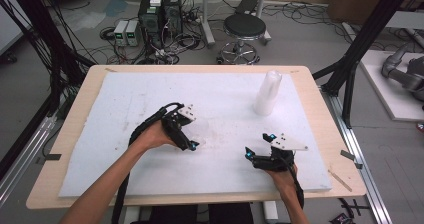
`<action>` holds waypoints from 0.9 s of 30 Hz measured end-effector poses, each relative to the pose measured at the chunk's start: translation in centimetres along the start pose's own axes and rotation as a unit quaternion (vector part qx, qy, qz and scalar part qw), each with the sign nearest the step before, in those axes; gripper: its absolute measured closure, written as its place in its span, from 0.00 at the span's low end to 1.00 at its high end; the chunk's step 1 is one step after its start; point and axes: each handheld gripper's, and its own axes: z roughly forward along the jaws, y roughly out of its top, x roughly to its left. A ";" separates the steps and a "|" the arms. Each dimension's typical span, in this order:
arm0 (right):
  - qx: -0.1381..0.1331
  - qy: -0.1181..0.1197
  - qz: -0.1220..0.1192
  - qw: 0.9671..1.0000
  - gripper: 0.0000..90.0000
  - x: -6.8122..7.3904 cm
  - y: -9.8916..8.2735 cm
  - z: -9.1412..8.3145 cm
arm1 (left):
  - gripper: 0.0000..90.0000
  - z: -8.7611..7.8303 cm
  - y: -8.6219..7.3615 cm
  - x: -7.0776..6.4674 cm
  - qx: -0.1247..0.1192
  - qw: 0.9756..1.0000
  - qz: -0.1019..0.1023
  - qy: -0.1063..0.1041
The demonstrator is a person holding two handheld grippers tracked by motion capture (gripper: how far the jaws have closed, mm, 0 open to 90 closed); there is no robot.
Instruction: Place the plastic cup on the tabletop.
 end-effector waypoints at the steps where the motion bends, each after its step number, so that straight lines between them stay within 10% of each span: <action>1: 0.001 0.001 0.001 1.000 0.19 0.0 0.0 0.0 | 0.06 0.0 0.0 0.0 0.000 1.000 0.000 0.000; 11: -0.002 0.001 0.000 1.000 0.19 0.0 0.0 0.0 | 0.06 -4.2 -4.8 -1.8 -0.106 0.993 -0.034 0.044; 12: -0.001 0.003 0.000 1.000 0.19 0.0 0.0 0.0 | 0.06 -5.0 -6.1 -2.1 -0.138 0.988 -0.048 0.055; 13: -0.001 0.003 0.000 1.000 0.19 0.0 0.0 0.0 | 0.06 -5.0 -6.1 -2.1 -0.138 0.988 -0.048 0.055; 16: -0.006 0.005 0.002 1.000 0.19 -0.1 0.0 -0.1 | 0.06 -6.5 -8.9 -2.9 -0.190 0.973 -0.090 0.097; 21: -0.009 0.000 0.005 1.000 0.19 0.0 -0.1 -0.2 | 0.06 -7.4 -11.3 -3.5 -0.194 0.967 -0.114 0.120; 22: -0.011 -0.002 0.004 1.000 0.19 0.0 -0.1 -0.2 | 0.06 -7.8 -12.3 -3.8 -0.205 0.961 -0.125 0.134; 27: -0.017 0.003 0.003 1.000 0.19 -0.1 -0.1 -0.3 | 0.06 -8.1 -13.9 -4.6 -0.221 0.950 -0.140 0.171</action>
